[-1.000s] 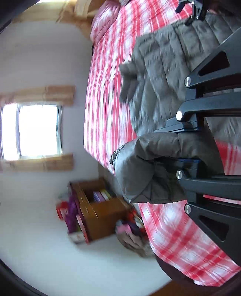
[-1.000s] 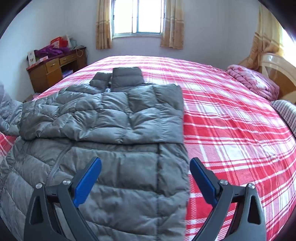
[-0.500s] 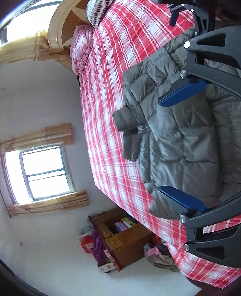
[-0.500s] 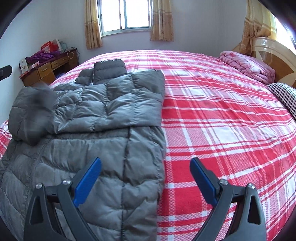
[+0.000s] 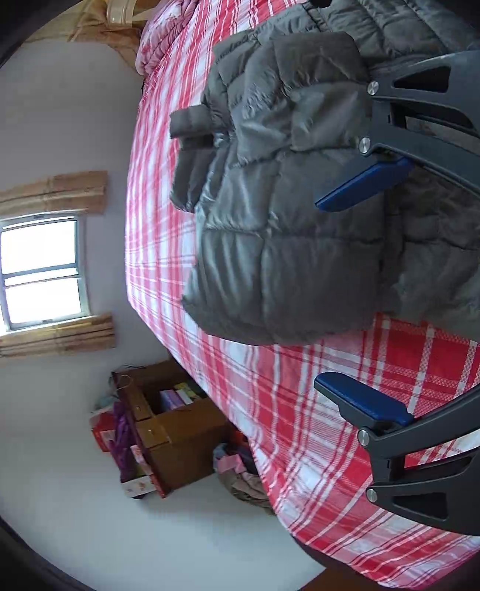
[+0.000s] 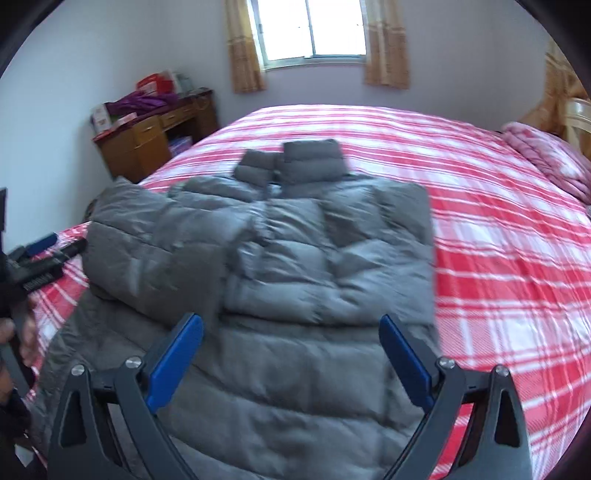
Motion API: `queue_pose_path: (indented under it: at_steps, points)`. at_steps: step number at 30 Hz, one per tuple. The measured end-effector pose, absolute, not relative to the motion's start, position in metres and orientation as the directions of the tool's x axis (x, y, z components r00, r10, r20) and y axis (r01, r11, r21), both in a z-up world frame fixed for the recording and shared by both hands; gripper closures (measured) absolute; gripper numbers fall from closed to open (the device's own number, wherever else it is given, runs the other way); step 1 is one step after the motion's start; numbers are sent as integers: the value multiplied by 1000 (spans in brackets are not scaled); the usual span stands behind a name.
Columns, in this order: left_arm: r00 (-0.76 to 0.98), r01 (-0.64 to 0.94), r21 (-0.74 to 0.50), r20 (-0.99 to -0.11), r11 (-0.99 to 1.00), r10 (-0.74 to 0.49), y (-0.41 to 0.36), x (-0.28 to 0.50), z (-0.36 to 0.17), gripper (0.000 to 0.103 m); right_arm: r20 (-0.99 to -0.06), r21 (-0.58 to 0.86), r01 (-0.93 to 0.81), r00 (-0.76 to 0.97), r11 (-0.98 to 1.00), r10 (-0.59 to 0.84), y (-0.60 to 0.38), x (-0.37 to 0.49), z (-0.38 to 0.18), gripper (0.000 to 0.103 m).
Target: Fold large clothes
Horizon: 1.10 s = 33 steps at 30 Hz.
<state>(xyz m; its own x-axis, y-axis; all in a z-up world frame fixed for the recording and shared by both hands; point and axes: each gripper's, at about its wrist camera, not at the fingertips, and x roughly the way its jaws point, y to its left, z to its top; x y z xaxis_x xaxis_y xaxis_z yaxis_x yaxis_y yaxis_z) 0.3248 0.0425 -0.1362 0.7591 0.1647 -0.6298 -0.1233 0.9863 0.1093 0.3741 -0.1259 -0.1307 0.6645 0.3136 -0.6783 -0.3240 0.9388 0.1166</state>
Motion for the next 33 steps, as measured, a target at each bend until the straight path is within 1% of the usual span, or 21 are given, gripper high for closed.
queue_pose_path:
  at_steps: [4,7,8,9,10,11,12,14,16,19,21,23,24,25,28,30,32,33]
  points:
    - [736,-132,89,-658,987,158,49,332,-152,14,-694,112,-377,632,920,343,-89,394,-135,5]
    - [723,-138,62,-676,989,143,56,337,-158,14,-715,160,-381,591,910,374,-75,411,-148,6]
    - [720,-138,58,-680,989,140,57,339,-159,14,-729,181,-382,567,906,384,-71,417,-154,18]
    - [717,-138,56,-684,989,139,59,340,-161,14,-737,205,-384,544,900,400,-69,421,-159,33]
    - [715,-139,56,-685,989,140,60,340,-162,14,-742,250,-395,509,884,437,-68,425,-164,75]
    - [714,-140,57,-686,988,141,62,341,-162,14,-748,294,-402,469,867,470,-66,429,-168,82]
    - [713,-142,64,-686,988,147,64,341,-164,14,-746,295,-397,473,869,469,-66,428,-168,82]
    - [710,-149,73,-686,986,158,67,341,-167,14,-735,252,-396,515,883,441,-69,423,-163,86]
    - [699,-166,78,-694,983,174,72,342,-171,14,-726,209,-376,559,903,401,-77,420,-156,86]
    - [660,-202,88,-723,975,202,80,345,-184,14,-713,194,-317,604,928,355,-102,419,-149,86]
    - [643,-212,71,-741,975,194,85,345,-190,14,-722,177,-270,618,947,311,-119,418,-149,86]
    - [636,-212,57,-750,976,183,88,345,-192,14,-753,177,-251,588,952,295,-130,420,-157,79]
    - [635,-210,62,-750,976,184,88,345,-190,14,-769,175,-250,570,952,291,-133,421,-162,79]
    - [636,-202,66,-750,977,181,87,344,-187,14,-770,168,-244,572,955,282,-136,421,-164,74]
    - [648,-170,76,-742,982,170,86,342,-172,14,-771,129,-216,592,968,235,-143,417,-167,73]
    - [655,-149,82,-738,985,161,86,343,-157,14,-768,138,-198,597,970,231,-148,417,-165,64]
    - [659,-129,55,-741,990,127,86,345,-137,14,-762,129,-175,612,976,210,-152,415,-158,23]
    - [665,-124,43,-738,991,115,85,347,-128,14,-751,122,-170,628,978,203,-155,414,-154,19]
